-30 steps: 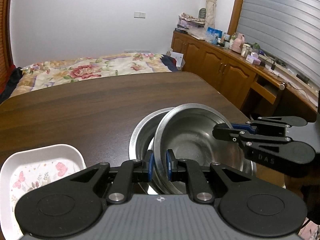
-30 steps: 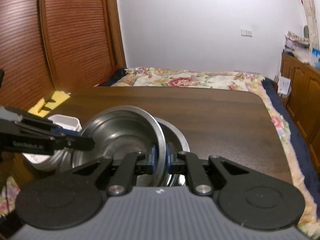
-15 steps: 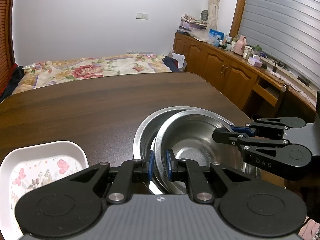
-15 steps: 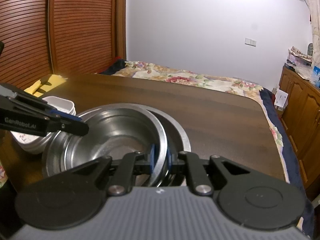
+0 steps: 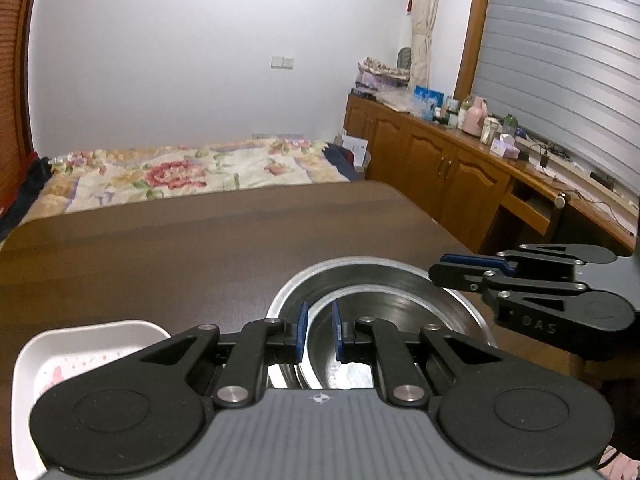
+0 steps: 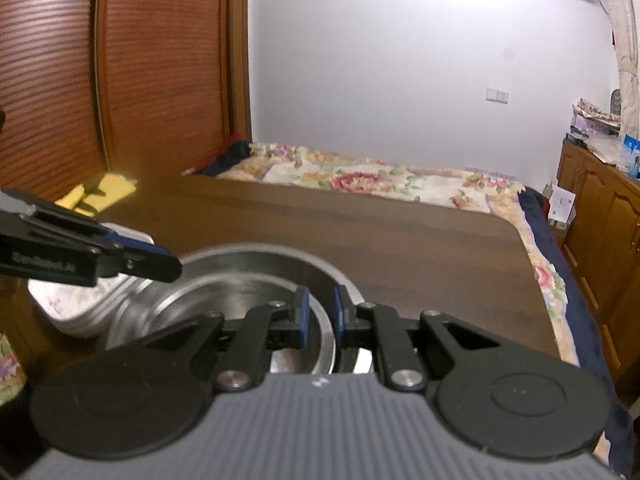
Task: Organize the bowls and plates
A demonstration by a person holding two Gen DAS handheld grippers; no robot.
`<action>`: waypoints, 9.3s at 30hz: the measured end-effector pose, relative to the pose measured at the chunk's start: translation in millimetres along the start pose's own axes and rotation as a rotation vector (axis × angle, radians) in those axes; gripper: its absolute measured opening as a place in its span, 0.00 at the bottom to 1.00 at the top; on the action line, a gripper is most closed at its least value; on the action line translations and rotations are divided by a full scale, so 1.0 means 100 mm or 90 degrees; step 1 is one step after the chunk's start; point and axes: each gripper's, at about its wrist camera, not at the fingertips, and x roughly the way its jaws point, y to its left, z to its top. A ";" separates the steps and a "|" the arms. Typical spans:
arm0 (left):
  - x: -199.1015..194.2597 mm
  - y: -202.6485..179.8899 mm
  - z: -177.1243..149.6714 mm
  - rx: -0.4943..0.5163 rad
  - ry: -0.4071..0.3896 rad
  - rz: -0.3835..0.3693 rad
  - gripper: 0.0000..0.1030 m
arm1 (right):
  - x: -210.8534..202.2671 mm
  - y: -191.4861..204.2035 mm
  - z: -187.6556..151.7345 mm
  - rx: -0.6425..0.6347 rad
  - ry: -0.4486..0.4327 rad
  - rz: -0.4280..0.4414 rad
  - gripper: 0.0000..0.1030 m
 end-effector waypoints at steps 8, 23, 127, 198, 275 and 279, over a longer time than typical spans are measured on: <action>-0.07 -0.02 -0.05 0.011 -0.044 0.041 0.47 | -0.19 -0.02 0.03 0.025 -0.055 -0.002 0.15; 0.03 0.03 -0.28 0.004 -0.068 0.089 0.89 | -0.10 -0.13 -0.24 0.086 -0.054 -0.027 0.67; -1.01 0.82 -0.32 -0.079 -0.084 0.151 0.37 | 0.05 0.64 0.13 0.104 -0.095 0.155 0.31; -0.99 1.01 -0.45 -0.102 -0.083 0.270 1.00 | 0.23 1.04 0.20 0.024 -0.070 0.123 1.00; -1.05 0.06 -0.66 -0.045 -0.095 0.303 1.00 | -0.59 0.72 -0.16 0.081 -0.072 -0.093 1.00; -1.02 0.08 -0.69 -0.051 -0.085 0.299 1.00 | -0.59 0.72 -0.22 0.079 -0.080 -0.103 1.00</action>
